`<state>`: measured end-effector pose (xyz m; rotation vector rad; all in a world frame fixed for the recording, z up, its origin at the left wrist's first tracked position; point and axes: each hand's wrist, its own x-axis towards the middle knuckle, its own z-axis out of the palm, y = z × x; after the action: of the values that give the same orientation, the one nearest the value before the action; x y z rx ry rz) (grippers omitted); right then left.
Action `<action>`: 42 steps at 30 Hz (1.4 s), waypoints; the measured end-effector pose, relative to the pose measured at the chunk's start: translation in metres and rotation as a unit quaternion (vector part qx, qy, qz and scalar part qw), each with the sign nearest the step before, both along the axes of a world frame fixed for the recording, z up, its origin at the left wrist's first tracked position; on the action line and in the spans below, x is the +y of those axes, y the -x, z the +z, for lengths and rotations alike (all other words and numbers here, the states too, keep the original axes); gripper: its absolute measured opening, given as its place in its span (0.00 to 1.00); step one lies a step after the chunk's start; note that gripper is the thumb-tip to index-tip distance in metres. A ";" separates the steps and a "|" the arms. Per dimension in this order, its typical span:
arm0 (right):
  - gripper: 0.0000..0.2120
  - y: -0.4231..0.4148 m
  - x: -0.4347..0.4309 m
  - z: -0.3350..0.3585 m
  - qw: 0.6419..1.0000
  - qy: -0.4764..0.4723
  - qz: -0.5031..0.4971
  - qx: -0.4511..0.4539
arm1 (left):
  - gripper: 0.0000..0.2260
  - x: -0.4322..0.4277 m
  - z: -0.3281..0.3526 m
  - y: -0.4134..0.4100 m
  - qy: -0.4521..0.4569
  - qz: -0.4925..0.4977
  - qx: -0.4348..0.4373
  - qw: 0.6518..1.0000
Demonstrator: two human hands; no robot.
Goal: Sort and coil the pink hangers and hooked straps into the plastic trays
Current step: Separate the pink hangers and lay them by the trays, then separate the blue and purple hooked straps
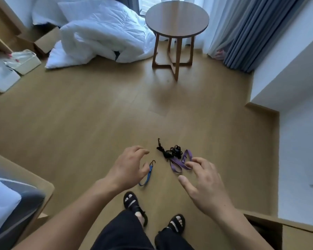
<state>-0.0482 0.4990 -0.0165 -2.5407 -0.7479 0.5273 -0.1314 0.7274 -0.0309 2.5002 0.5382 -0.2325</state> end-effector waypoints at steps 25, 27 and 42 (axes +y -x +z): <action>0.23 -0.130 0.124 -0.541 0.971 0.140 -0.069 0.178 | 0.23 0.051 -0.557 -0.140 0.056 0.010 0.271 0.961; 0.23 -0.137 0.119 -0.601 0.968 0.155 -0.078 0.183 | 0.22 0.042 -0.618 -0.142 0.040 0.031 0.293 0.955; 0.45 -0.159 0.091 -0.814 0.936 0.319 -0.124 0.082 | 0.20 0.007 -0.789 -0.148 0.171 0.155 0.209 0.950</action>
<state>0.1111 0.5895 -0.8307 -3.0584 -0.1953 1.0099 0.0161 0.7340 -0.8199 1.9984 0.9624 -0.6792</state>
